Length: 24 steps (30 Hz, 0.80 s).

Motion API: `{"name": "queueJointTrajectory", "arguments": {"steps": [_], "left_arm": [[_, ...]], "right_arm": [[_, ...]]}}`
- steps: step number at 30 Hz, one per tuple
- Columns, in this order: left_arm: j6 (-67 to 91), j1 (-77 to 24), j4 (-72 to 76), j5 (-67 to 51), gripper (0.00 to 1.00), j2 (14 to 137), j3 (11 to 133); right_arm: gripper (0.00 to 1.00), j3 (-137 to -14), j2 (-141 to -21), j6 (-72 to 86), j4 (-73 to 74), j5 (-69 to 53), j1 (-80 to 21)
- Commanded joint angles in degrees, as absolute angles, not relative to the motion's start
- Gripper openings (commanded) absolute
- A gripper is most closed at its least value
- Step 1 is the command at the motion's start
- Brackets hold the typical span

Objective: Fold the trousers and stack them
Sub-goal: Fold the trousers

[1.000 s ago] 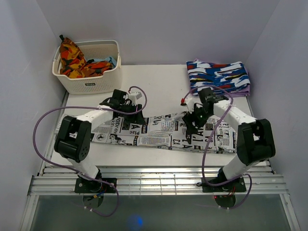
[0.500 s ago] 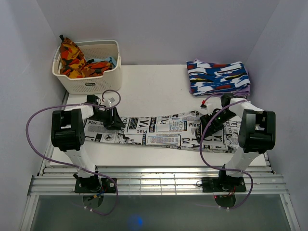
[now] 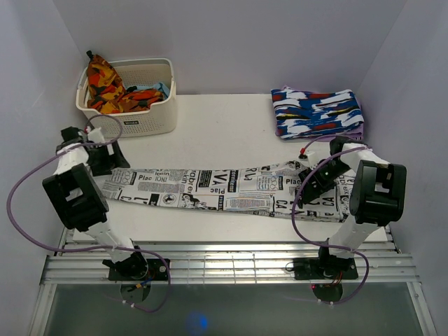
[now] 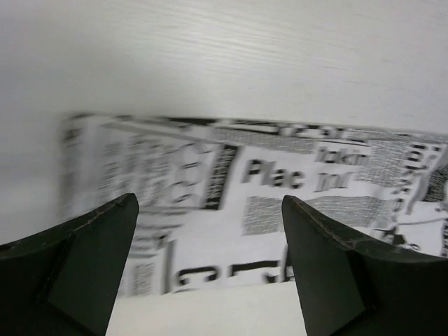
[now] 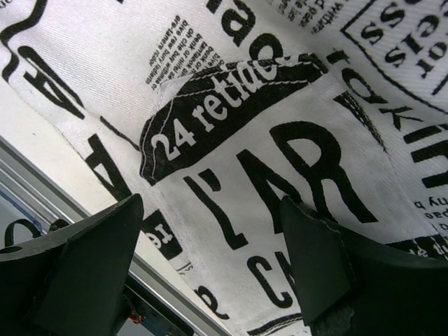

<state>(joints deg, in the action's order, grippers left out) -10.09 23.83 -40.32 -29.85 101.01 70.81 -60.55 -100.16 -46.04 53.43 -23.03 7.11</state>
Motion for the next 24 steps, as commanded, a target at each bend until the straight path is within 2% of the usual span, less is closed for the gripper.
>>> {"name": "queueJointTrajectory", "arguments": {"steps": [1,3,12,24], "left_arm": [[-18.35,31.37,-47.36,-22.61,0.95,98.61,74.35],[-21.70,34.52,-48.43,-21.45,0.94,100.27,75.41],[-24.26,36.47,-46.85,-19.51,0.79,105.47,71.81],[-22.24,33.93,-42.72,-30.93,0.79,107.93,68.82]], "right_arm": [[0.88,-55.90,-106.26,-51.06,44.47,-1.58,9.58],[0.89,-56.60,-106.87,-51.68,44.47,-0.62,9.75],[0.89,-60.38,-108.54,-51.77,46.14,-0.53,10.28],[0.90,-61.96,-109.16,-51.24,47.55,-1.49,10.28]]}}
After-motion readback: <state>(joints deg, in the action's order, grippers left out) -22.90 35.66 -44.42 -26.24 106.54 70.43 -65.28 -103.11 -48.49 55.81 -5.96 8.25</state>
